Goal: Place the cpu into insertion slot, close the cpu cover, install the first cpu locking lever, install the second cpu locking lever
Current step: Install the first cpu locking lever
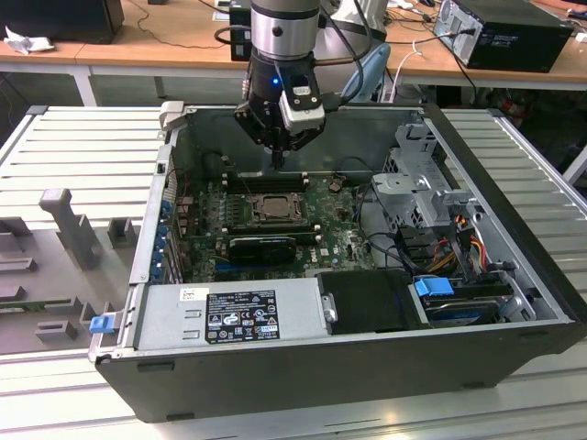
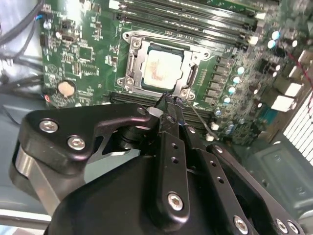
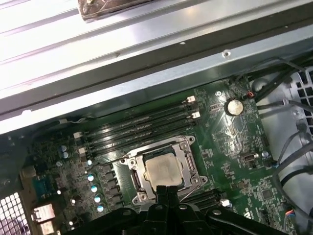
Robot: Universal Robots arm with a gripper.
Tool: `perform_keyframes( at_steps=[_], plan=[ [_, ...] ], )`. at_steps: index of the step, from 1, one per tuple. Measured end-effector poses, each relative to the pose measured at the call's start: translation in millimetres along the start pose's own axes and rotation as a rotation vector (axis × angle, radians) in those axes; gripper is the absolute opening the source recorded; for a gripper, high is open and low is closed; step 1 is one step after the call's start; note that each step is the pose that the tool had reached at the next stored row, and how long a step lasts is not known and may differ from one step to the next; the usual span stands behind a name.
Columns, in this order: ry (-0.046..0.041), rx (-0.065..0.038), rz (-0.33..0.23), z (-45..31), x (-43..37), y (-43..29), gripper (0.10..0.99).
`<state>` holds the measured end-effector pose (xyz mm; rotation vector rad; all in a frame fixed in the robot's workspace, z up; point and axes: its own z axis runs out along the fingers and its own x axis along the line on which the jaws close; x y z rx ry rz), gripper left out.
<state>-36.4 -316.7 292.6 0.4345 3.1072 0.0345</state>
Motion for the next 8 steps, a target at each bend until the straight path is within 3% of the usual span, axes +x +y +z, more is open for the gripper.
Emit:
perform_keyframes(
  at_steps=[5, 8],
  plan=[
    [0.0023, 0.000, -0.102, 0.7, 0.0, 0.0, 0.106],
    [0.0047, 0.000, -0.212, 1.6, 0.0, 0.0, 0.106]
  ],
)
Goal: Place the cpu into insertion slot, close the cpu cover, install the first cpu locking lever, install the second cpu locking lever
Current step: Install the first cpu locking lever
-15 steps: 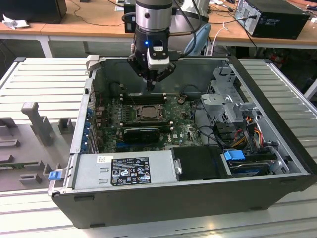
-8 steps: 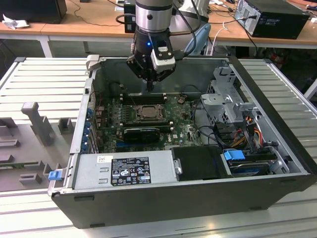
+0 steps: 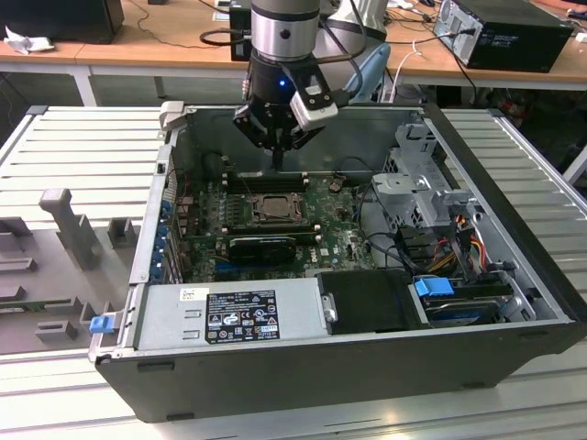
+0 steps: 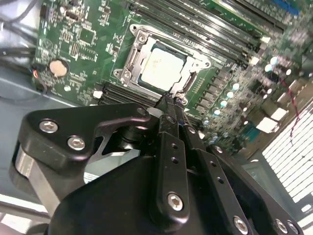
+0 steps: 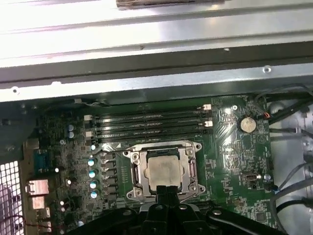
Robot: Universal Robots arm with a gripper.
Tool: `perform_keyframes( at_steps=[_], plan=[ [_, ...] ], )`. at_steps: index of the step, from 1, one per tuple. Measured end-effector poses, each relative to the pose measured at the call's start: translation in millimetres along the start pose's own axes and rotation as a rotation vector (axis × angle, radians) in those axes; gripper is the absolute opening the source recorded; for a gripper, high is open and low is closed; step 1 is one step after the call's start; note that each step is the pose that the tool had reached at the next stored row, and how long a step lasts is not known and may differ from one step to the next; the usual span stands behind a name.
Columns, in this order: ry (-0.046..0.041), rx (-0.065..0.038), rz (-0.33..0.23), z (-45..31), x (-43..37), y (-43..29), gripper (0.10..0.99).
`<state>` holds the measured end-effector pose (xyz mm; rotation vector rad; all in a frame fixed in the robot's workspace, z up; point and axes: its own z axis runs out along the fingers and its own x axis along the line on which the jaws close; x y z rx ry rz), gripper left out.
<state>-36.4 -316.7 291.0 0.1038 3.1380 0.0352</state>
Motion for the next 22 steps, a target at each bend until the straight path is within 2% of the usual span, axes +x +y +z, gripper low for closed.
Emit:
perform_keyframes(
  at_steps=[2, 3, 9, 12, 15, 17, 18, 22],
  plan=[
    [0.0011, 0.000, -0.051, 0.4, 0.0, 0.0, 0.106],
    [0.0022, 0.000, -0.097, 1.0, 0.0, 0.0, 0.106],
    [0.0054, 0.000, -0.238, 2.3, 0.0, -0.1, 0.106],
    [0.0052, 0.000, -0.241, 2.5, 3.8, -0.3, 0.106],
    [0.0052, 0.000, -0.241, 2.6, 19.9, -1.4, 0.106],
    [0.0052, 0.000, -0.241, 3.3, 27.4, -1.9, 0.106],
    [0.0051, 0.000, -0.241, 4.8, 35.3, -2.4, 0.106],
    [0.0046, 0.000, -0.219, 9.3, 40.2, -2.5, 0.106]
  ],
)
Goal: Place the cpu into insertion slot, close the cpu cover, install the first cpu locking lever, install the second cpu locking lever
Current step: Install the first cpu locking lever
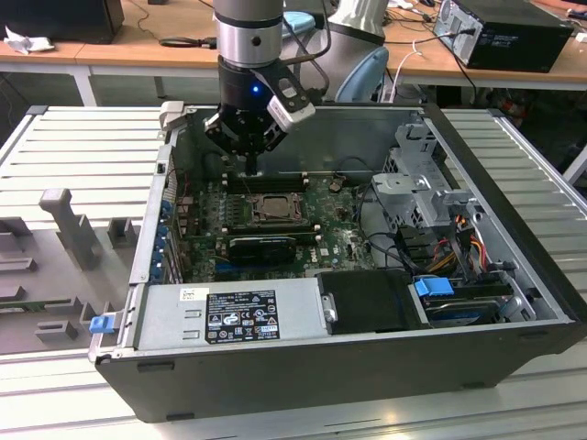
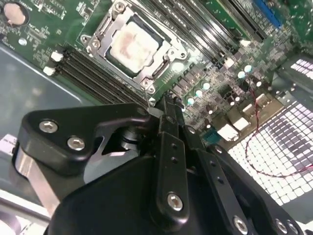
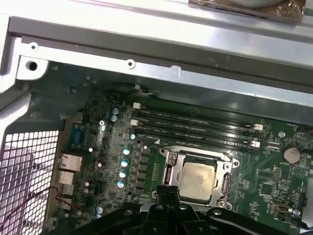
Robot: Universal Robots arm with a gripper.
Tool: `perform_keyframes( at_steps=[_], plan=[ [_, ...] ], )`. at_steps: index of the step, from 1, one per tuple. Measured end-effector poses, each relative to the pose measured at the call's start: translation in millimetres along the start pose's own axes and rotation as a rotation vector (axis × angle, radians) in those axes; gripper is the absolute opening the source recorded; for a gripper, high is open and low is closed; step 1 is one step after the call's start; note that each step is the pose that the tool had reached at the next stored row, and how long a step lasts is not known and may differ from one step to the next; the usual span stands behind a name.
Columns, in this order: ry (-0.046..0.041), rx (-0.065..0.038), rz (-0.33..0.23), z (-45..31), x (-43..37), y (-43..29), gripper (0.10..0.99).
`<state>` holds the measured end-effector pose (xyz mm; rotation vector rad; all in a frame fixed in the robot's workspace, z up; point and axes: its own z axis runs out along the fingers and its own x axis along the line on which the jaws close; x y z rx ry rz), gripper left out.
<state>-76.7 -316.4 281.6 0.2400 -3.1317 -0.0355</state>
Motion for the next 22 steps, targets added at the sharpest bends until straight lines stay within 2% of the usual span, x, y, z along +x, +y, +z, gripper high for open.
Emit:
perform_keyframes(
  at_steps=[2, 6, 9, 12, 18, 22],
  plan=[
    [-0.0004, 0.000, 0.016, 2.1, 0.9, 0.2, 0.106],
    [-0.0011, -0.004, 0.018, 6.9, 17.3, 2.8, 0.106],
    [-0.0014, -0.007, 0.018, 10.3, 23.8, 5.5, 0.106],
    [-0.0026, -0.014, 0.018, 14.0, 28.5, 7.8, 0.106],
    [-0.0036, -0.022, 0.018, 18.4, 31.5, 14.5, 0.106],
    [-0.0043, -0.026, 0.018, 21.3, 30.6, 24.5, 0.106]
  ],
)
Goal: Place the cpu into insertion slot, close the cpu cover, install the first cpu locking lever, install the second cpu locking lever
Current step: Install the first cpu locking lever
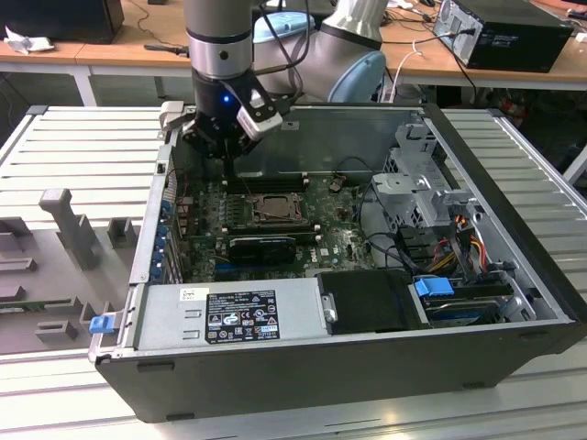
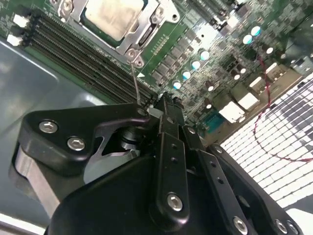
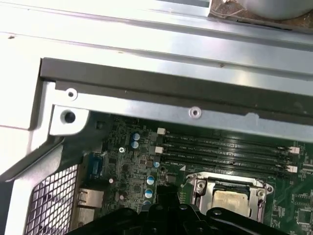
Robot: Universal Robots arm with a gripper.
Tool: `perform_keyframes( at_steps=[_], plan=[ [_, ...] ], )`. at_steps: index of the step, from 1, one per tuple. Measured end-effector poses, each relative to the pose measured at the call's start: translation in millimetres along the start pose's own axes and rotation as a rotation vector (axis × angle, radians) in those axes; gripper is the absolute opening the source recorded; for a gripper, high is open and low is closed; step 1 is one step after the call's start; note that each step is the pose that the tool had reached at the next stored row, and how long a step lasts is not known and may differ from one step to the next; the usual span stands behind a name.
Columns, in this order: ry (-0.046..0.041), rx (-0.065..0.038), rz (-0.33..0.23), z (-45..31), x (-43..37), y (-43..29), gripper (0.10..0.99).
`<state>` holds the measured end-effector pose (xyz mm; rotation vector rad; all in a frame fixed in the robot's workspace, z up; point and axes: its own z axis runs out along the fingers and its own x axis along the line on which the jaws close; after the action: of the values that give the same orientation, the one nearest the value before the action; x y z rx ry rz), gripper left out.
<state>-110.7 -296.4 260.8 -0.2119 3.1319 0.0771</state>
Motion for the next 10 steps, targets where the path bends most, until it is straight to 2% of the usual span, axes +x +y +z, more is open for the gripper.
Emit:
perform_keyframes(
  at_steps=[4, 10],
  plan=[
    [0.0000, 0.000, 0.000, 1.4, -1.5, 6.0, 0.106],
    [0.0001, 0.000, 0.000, 2.5, -8.0, 6.2, 0.106]
  ],
)
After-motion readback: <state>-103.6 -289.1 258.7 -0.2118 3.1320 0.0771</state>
